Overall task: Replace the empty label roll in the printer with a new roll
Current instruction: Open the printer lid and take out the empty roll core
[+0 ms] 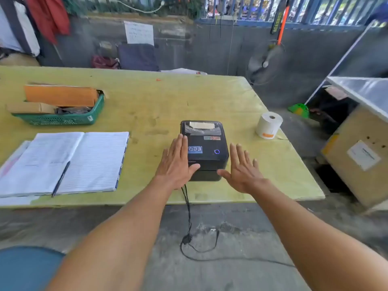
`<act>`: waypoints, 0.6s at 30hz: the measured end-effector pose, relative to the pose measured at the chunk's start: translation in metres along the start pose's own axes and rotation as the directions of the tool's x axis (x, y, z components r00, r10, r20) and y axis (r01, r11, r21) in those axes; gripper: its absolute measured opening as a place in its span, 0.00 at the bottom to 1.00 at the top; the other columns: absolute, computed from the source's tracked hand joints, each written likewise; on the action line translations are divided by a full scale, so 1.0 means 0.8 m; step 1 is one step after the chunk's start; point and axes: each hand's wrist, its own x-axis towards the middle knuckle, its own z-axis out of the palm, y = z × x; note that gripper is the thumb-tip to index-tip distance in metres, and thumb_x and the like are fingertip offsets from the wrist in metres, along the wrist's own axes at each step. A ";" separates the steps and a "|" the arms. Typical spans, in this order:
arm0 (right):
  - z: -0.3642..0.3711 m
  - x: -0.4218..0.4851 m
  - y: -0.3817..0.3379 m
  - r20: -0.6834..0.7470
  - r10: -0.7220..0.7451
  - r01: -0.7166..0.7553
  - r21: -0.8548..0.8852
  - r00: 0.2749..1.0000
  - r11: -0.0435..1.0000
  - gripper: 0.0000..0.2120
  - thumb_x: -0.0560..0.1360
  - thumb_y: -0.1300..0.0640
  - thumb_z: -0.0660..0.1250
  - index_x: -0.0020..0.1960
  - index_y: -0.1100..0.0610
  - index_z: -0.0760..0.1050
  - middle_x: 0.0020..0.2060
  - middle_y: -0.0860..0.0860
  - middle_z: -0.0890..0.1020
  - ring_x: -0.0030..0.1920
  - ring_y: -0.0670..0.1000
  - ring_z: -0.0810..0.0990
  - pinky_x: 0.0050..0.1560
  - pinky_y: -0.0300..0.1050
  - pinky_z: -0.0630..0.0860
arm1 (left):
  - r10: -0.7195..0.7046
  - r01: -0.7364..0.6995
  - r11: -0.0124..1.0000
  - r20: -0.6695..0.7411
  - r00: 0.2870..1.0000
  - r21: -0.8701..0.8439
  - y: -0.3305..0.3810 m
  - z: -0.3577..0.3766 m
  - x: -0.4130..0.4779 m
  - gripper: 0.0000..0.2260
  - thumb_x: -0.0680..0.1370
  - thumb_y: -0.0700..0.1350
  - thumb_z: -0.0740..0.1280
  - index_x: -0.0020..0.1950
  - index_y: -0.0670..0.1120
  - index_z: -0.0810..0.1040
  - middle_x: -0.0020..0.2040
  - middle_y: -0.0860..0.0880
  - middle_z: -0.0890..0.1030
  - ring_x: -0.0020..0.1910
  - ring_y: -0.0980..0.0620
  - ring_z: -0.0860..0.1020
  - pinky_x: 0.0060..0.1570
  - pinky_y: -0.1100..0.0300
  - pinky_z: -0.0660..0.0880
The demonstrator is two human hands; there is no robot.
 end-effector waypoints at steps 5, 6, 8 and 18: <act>0.025 0.008 0.008 0.066 0.004 -0.008 0.057 0.998 0.998 0.46 0.78 0.33 0.54 0.78 0.55 0.29 0.79 0.54 0.36 0.79 0.61 0.42 0.76 0.64 0.48 | -0.114 0.119 0.990 0.072 0.991 -0.076 0.000 0.039 -0.003 0.45 0.79 0.62 0.60 0.78 0.41 0.33 0.80 0.43 0.35 0.79 0.46 0.41 0.77 0.48 0.49; 0.030 0.009 0.008 0.072 0.003 -0.008 0.076 0.997 0.997 0.47 0.78 0.33 0.55 0.78 0.55 0.29 0.79 0.54 0.36 0.79 0.61 0.43 0.76 0.64 0.48 | -0.132 0.139 0.985 0.067 0.989 -0.099 0.004 0.044 -0.004 0.46 0.78 0.62 0.61 0.78 0.41 0.33 0.80 0.43 0.35 0.79 0.46 0.42 0.77 0.49 0.48; 0.033 0.015 0.010 0.077 -0.010 0.002 0.100 0.997 0.995 0.48 0.77 0.33 0.56 0.78 0.55 0.29 0.79 0.55 0.36 0.79 0.60 0.43 0.76 0.64 0.48 | -0.164 0.171 0.976 0.060 0.985 -0.136 0.007 0.049 -0.001 0.48 0.78 0.62 0.62 0.78 0.40 0.32 0.79 0.41 0.35 0.79 0.46 0.42 0.77 0.52 0.48; 0.056 0.047 0.028 0.100 -0.032 -0.005 0.348 0.995 0.938 0.48 0.78 0.35 0.58 0.78 0.58 0.29 0.80 0.55 0.39 0.80 0.57 0.45 0.77 0.61 0.50 | -0.316 0.320 0.896 0.063 0.947 -0.307 0.023 0.072 0.012 0.50 0.76 0.56 0.70 0.78 0.39 0.36 0.80 0.39 0.42 0.79 0.43 0.48 0.75 0.53 0.54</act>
